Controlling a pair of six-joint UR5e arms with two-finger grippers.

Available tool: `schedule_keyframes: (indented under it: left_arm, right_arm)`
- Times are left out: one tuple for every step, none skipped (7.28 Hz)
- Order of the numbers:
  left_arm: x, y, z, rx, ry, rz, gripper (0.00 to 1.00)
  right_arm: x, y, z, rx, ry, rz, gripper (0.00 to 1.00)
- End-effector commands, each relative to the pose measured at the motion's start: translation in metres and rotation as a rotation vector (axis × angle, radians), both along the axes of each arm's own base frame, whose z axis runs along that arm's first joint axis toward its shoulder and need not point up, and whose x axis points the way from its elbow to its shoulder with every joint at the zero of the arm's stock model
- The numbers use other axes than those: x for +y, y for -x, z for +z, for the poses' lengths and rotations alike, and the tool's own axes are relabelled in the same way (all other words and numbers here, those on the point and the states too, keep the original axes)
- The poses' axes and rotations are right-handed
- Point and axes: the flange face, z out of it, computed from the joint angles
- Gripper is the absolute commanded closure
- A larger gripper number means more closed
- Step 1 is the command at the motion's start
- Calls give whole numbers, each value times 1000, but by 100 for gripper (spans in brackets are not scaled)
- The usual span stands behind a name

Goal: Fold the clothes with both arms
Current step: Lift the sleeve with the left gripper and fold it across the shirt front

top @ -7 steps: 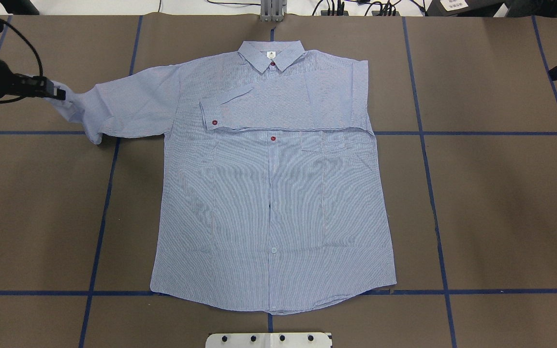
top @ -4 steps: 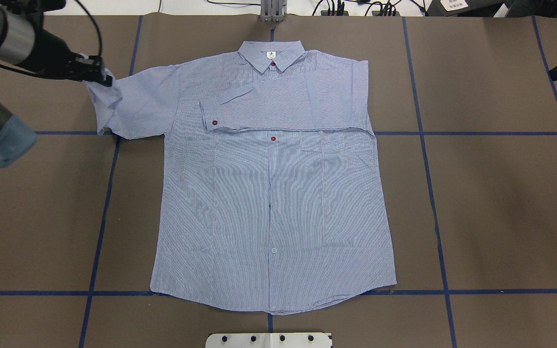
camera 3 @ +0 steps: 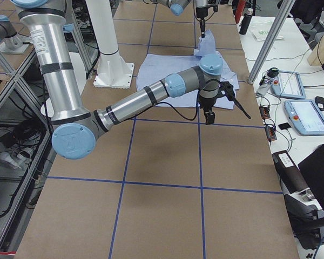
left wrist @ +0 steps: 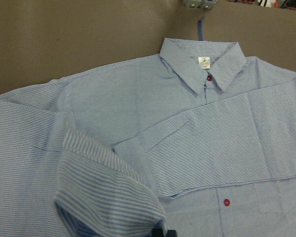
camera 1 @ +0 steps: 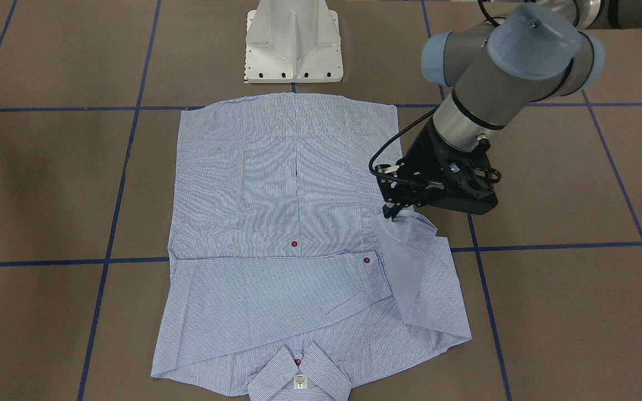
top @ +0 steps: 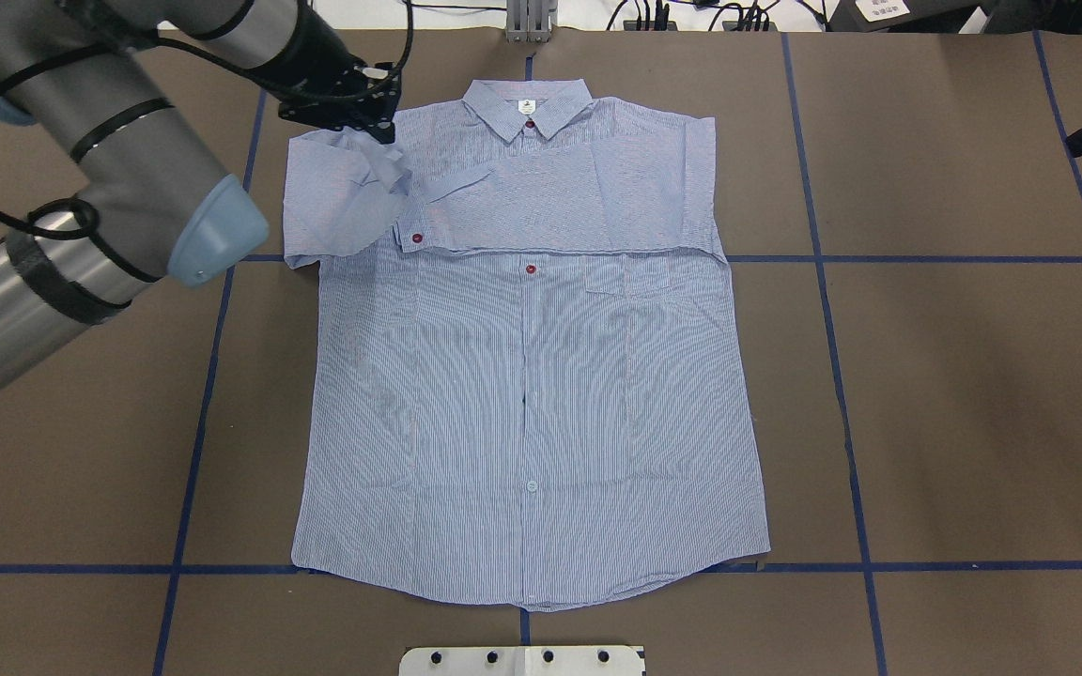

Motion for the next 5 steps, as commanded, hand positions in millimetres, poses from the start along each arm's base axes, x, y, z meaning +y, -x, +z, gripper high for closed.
schedule_keyframes:
  left_arm:
    - [-16, -37, -54, 28, 76, -39, 100]
    - [-25, -56, -73, 27, 111, -70, 100]
    - [-20, -92, -83, 7, 131, -87, 100]
    - [-11, -126, -81, -20, 141, -98, 100]
    - [1, -152, -74, -40, 137, -91, 100]
  right_arm:
    - [1, 0, -3, -1, -7, 0, 0]
    - [1, 0, -3, -3, -6, -1, 0]
    - [2, 0, -3, -1, -7, 0, 0]
    - [2, 0, -4, -2, -7, 2, 0]
    - [2, 0, -4, -2, -7, 2, 0]
